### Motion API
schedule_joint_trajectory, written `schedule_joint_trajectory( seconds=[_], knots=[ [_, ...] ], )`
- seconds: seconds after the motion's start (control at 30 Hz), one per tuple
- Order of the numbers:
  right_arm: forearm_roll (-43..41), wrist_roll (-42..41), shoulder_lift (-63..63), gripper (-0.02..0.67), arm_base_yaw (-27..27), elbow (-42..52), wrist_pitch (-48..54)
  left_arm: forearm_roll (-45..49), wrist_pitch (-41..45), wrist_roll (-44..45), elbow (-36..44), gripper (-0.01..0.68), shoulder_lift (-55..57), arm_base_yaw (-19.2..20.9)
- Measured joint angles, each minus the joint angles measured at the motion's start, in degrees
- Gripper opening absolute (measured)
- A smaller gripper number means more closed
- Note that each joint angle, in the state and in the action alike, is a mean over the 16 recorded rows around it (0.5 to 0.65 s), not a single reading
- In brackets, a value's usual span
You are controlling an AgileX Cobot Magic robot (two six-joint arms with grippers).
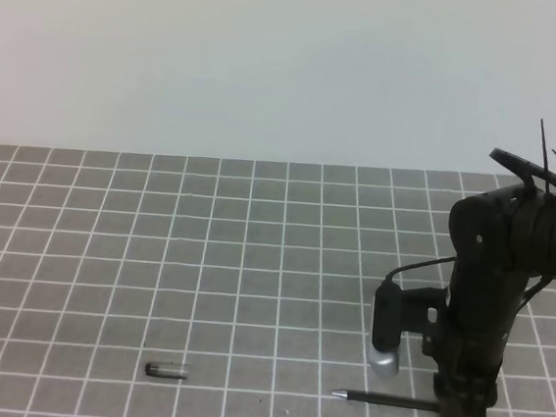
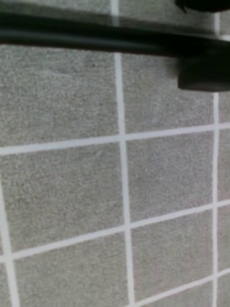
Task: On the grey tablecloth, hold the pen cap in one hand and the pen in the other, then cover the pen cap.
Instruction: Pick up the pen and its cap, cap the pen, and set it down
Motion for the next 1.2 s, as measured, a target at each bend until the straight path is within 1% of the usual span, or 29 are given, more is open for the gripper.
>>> schedule_joint_trajectory(
  seconds=[0.27,0.37,0.47,0.67,0.83,1.0,1.2],
  knots=[
    [-0.1,0.0,0.1,0.122,0.0,-0.1,0.5,0.0,-0.1,0.0,0.0,0.0,0.0,0.0],
    [-0.2,0.0,0.2,0.081,0.0,-0.2,1.1,0.0,-0.2,0.2,0.0,0.0,0.0,0.0],
    [-0.5,0.0,0.2,0.056,0.0,-0.7,2.5,0.0,-0.3,0.5,0.0,0.0,0.0,0.0],
    [-0.8,0.0,0.2,0.056,0.0,-4.0,7.2,0.0,-0.7,2.1,-0.2,0.0,0.0,-0.6],
    [-0.2,1.1,0.3,0.063,0.0,-8.5,11.2,0.0,0.9,7.5,-2.2,0.0,0.2,-1.6],
    [1.0,3.1,0.3,0.059,0.0,-13.2,13.7,-0.2,5.5,16.6,-6.2,0.0,1.7,-2.8],
    [2.6,5.6,0.3,0.055,0.0,-16.3,14.0,-2.2,14.8,32.7,-13.1,0.0,6.2,-3.7]
  ],
)
